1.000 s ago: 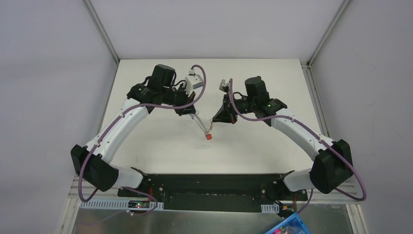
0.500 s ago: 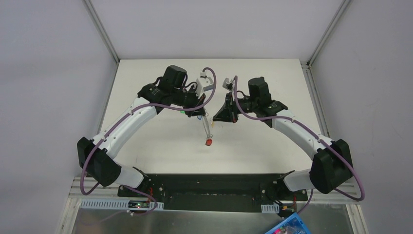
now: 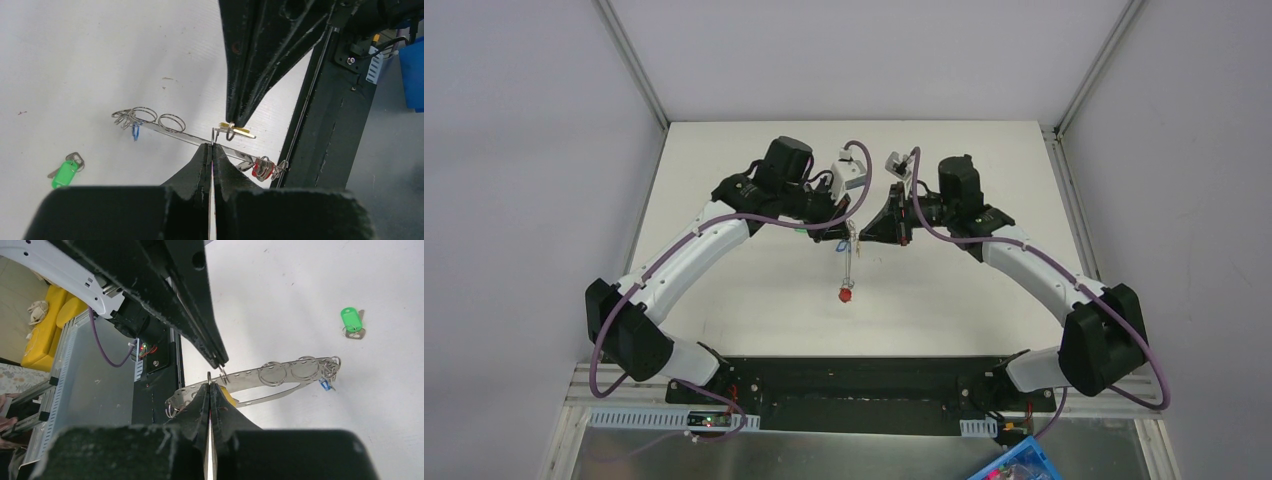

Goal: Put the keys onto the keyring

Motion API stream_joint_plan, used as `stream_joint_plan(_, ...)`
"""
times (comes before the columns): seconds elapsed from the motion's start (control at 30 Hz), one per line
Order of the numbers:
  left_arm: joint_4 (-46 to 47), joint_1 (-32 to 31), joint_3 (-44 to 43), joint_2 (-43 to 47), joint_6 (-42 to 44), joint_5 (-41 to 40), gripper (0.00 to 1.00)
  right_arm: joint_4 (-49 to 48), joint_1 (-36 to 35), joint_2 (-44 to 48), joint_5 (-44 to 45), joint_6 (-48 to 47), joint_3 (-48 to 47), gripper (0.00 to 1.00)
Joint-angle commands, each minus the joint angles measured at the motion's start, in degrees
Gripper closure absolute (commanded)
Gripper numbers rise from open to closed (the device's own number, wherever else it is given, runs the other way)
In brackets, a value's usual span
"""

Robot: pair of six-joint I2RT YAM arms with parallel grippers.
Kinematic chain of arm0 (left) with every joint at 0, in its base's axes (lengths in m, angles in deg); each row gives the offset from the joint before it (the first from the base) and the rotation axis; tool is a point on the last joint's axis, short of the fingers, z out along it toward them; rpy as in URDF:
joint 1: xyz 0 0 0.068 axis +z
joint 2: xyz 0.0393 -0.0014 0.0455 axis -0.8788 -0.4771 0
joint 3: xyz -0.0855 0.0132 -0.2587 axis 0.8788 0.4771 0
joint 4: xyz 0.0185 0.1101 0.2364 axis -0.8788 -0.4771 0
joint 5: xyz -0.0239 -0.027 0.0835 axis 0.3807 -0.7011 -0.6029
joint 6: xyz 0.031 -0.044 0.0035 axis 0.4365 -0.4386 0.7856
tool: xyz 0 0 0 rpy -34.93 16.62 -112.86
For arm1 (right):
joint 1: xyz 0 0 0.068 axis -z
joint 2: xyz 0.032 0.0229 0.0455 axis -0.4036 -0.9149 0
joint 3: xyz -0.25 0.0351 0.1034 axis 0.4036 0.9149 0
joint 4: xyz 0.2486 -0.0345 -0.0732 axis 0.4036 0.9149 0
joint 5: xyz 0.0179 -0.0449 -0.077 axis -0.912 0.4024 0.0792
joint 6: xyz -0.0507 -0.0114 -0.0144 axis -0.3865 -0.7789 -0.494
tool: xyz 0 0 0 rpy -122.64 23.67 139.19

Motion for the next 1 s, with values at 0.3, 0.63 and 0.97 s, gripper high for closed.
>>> stream_joint_plan(0.3,2.68,-1.18,-0.18,0.17,-0.59,2.19,1.0,-4.7,0.61,-2.29,1.08,3.95,0.12,1.0)
stream_joint_plan(0.63,2.58,-1.2,-0.03,0.61,-0.03,1.87,1.0,-4.68,1.14,-3.11,2.24,4.02,0.63,1.0)
stream_joint_plan(0.97,3.3,-1.12,0.67,1.5,0.85,2.87,1.0,-4.64,1.38,-4.3,1.15,3.74,1.15,1.0)
